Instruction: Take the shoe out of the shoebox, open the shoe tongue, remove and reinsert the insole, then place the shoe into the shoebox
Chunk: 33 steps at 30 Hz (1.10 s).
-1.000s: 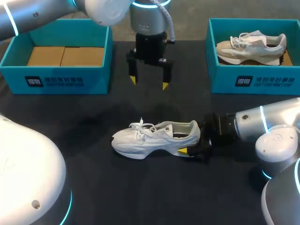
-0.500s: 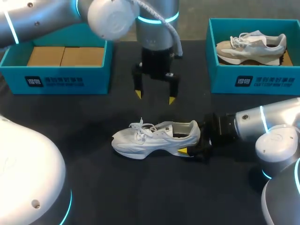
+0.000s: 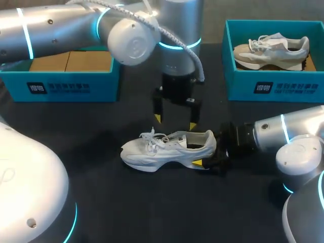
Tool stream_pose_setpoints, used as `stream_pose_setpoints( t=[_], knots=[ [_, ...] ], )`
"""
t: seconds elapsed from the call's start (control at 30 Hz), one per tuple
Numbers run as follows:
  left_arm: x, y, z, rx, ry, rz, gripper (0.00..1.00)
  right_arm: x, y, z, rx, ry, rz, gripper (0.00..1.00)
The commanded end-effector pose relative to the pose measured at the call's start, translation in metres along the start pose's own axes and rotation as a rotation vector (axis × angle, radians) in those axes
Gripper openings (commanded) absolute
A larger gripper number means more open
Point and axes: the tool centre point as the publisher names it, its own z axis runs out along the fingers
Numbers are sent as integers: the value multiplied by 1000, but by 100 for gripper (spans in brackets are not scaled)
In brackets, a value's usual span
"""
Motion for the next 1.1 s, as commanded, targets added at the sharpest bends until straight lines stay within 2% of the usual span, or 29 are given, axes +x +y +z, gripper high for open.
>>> stream_pose_setpoints(
  t=[0.03, 0.33, 0.67, 1.1],
  knots=[
    [13, -13, 13, -33, -20, 10, 100, 1, 0, 2, 3, -1, 1, 0],
    [21, -19, 32, -68, -23, 22, 100, 1, 0, 2, 3, -1, 1, 0],
    [20, -6, 48, -123, -59, 12, 100, 1, 0, 2, 3, -1, 1, 0],
    [10, 7, 63, -148, -151, -64, 100, 1, 0, 2, 3, -1, 1, 0]
  ],
)
